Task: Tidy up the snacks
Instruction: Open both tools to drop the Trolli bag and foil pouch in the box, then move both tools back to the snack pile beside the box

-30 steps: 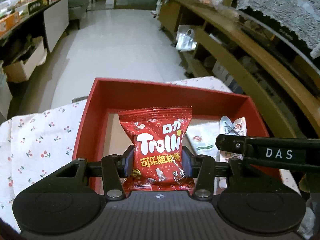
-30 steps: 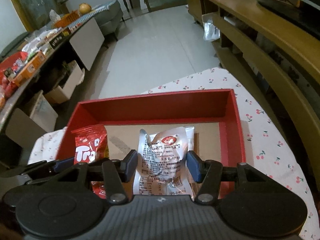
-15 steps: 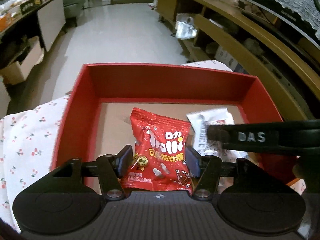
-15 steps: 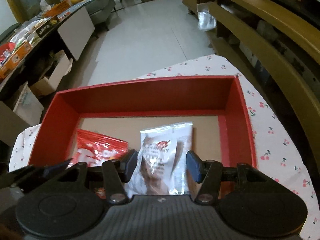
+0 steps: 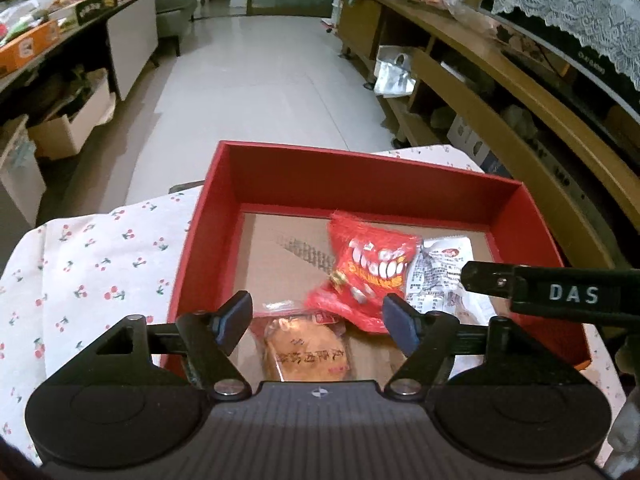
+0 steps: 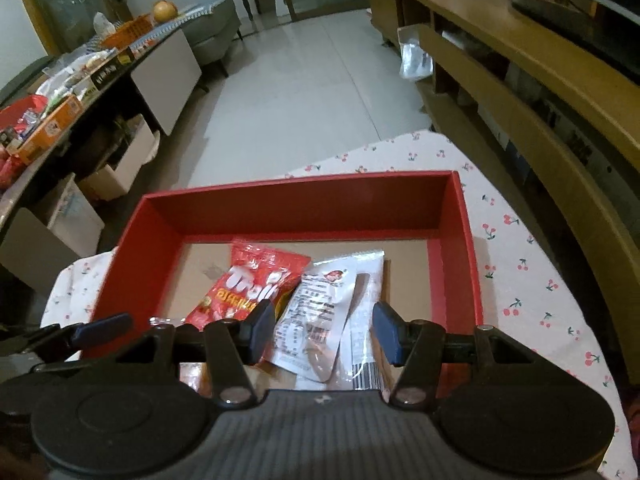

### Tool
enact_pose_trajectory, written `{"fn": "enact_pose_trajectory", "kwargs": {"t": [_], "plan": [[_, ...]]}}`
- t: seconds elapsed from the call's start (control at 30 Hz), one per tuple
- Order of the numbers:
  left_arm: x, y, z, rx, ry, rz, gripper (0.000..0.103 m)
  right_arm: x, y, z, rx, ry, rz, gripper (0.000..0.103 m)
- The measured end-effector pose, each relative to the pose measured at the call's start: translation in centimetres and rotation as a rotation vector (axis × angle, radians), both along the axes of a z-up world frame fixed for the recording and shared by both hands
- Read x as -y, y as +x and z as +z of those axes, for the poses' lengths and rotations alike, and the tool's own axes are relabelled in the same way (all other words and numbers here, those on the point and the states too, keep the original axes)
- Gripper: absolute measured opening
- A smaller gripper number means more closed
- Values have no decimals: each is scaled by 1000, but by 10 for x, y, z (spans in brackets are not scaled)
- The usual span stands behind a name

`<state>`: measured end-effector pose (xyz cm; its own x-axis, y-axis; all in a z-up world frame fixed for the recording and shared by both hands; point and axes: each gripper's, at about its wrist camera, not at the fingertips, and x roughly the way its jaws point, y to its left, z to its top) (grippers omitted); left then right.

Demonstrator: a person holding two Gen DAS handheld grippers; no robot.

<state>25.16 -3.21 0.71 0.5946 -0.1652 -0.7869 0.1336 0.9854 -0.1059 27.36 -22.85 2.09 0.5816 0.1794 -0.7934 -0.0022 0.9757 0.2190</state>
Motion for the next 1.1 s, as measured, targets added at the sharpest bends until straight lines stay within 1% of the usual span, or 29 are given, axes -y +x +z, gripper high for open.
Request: {"fn": "enact_pose_trajectory", "kwargs": {"t": [0.37,0.47,0.6,0.73,0.83,0.97,1.1], "plan": [[-7,-34,9,-11,-15,-6,80,-1,-41,5,-22,5,20,71],[-7,-48,12,16,2,-9,82,0,-54,7,-24,10,22,71],[-11,-61,15,-5,-43,-7,83,3,-70,13,-10,27,22,73],[-11,-74,14,-11,-50,-7,83,3,-86,18,4,39,32,74],[-11,-83,10,-30,-60,-9,83,0,-97,19,4,47,49,74],[-10,-92,4,-51,-57,-11,83,-2,-112,15,-7,43,62,75],[-11,-99,2,-59,-63,-4,83,1,-121,9,-27,40,51,75]]}}
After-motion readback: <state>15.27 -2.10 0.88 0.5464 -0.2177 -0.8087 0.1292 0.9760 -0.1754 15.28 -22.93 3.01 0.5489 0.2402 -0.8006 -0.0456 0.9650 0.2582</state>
